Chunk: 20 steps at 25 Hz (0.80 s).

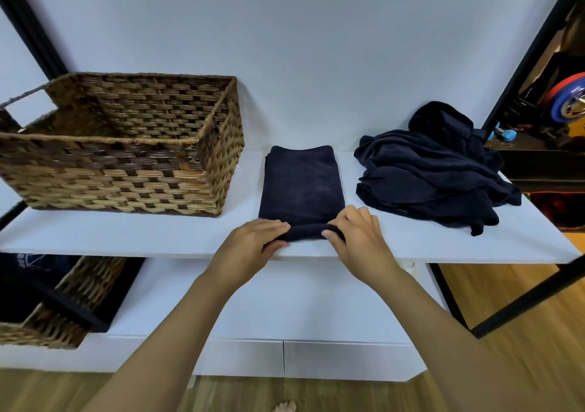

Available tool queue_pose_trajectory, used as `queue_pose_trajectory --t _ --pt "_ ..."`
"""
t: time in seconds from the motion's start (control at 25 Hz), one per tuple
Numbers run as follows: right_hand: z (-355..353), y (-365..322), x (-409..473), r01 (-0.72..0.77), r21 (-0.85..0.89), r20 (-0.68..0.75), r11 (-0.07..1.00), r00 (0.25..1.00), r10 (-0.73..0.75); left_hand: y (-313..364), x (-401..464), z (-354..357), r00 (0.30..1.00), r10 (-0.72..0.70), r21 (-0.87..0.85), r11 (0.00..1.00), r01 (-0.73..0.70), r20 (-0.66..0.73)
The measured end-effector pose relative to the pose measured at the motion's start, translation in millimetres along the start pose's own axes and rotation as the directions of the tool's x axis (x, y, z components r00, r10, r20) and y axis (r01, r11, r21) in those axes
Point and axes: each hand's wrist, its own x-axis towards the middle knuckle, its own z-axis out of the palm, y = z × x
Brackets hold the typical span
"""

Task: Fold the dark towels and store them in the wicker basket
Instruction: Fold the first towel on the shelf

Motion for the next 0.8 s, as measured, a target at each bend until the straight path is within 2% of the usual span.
queue_pose_trajectory --t 0.16,0.32,0.44,0.52,0.56,0.64,0.68,0.72,0.8 --pt "-7.9 -5.8 12.2 -0.117 -0.021 0.155 0.993 0.981 0.119 13.0 19.2 -1.5 0.991 -0.135 0.174 0.976 0.134 -0.010" --pt "-17.4 -10.8 33.3 -0.197 -0.123 0.287 0.973 0.931 0.225 27.7 45.8 -4.1 0.931 -0.358 0.414 0.860 0.298 0.073" --pt "-16.0 -13.9 45.8 -0.248 -0.129 0.284 0.960 0.919 0.275 28.6 59.0 -2.0 0.888 -0.447 0.503 0.795 0.340 0.107" --pt "-9.0 -13.1 44.6 -0.177 -0.159 0.177 0.971 0.963 0.204 28.2 63.1 0.3 0.928 -0.372 0.490 0.813 0.315 0.021" --pt "-5.0 -11.4 42.1 -0.145 -0.153 0.134 0.977 0.977 0.166 28.6 61.5 2.8 0.967 -0.249 0.465 0.851 0.244 -0.051" --pt "1.0 -5.2 40.2 -0.142 -0.073 0.072 0.987 0.986 0.147 23.8 50.0 17.5 0.994 0.041 0.392 0.920 0.003 -0.106" --pt "2.7 -1.6 40.3 -0.148 -0.024 0.039 0.989 0.988 0.149 21.6 42.0 22.8 0.988 0.125 0.314 0.945 -0.091 -0.090" --pt "4.8 2.2 38.6 -0.137 0.003 -0.006 0.991 0.991 0.137 19.6 34.7 24.5 0.987 0.142 0.234 0.965 -0.120 -0.079" --pt "8.4 10.1 31.8 -0.068 -0.008 -0.090 0.998 0.994 0.067 9.0 32.3 23.6 0.995 0.087 0.123 0.989 -0.081 -0.042"
